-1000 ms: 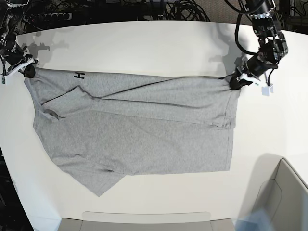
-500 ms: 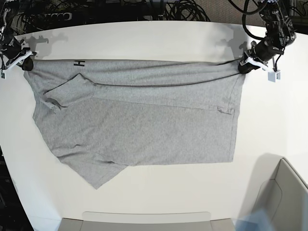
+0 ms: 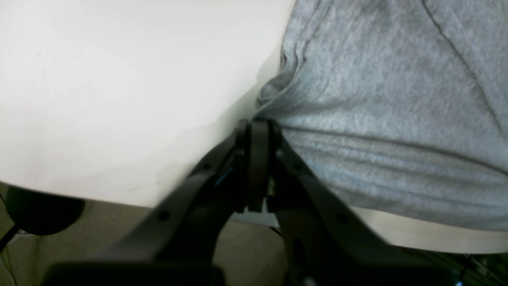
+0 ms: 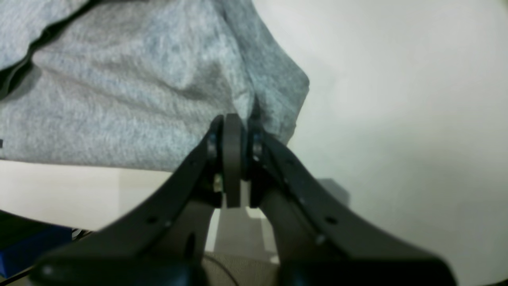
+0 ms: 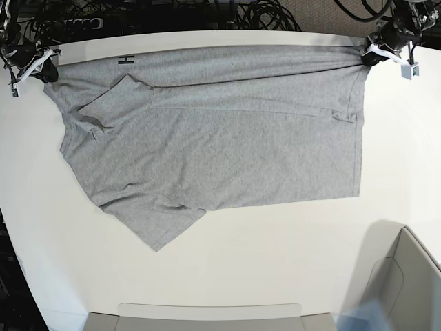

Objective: Fold the T-shirt properly
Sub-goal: 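Drag the shirt's collar edge away from the hem with both grippers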

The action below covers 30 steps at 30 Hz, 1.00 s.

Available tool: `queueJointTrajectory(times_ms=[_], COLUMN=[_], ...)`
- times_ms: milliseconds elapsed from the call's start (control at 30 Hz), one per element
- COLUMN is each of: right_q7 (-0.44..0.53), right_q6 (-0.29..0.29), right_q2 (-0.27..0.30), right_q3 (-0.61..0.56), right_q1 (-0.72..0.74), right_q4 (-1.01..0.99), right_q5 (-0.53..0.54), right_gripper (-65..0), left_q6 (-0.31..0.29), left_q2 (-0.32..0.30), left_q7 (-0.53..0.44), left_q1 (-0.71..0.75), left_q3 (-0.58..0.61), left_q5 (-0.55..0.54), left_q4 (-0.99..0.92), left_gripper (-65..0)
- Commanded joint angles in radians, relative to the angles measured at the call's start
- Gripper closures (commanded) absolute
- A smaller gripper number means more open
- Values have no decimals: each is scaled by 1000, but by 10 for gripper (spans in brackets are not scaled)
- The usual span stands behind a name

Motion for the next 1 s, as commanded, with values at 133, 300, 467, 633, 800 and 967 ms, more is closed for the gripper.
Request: queueJointTrajectory(times_ms=[133, 300, 467, 633, 800, 967], right_q7=[19, 25, 24, 21, 19, 19], right_q6=[10, 10, 10, 10, 10, 10], right_q2=[24, 26, 24, 27, 7, 9], right_q3=[12, 15, 15, 26, 138, 206], right_q1=[4, 4, 4, -2, -5, 0], right_q4=[15, 22, 88, 111, 126, 127], right_q5=[0, 5, 6, 0, 0, 0], right_gripper=[0, -163, -157, -152, -152, -152], left_q6=[12, 13, 15, 15, 15, 15], left_q2=[-12, -14, -17, -17, -17, -17], left_q7=[-13, -13, -12, 86, 108, 113], left_q1=[2, 16, 34, 33, 33, 34], left_q3=[-6, -11, -11, -12, -14, -60], left_q5=[7, 10, 10, 10, 12, 12], left_q4=[17, 149, 249, 252, 258, 260], left_gripper=[0, -33, -61, -61, -61, -61])
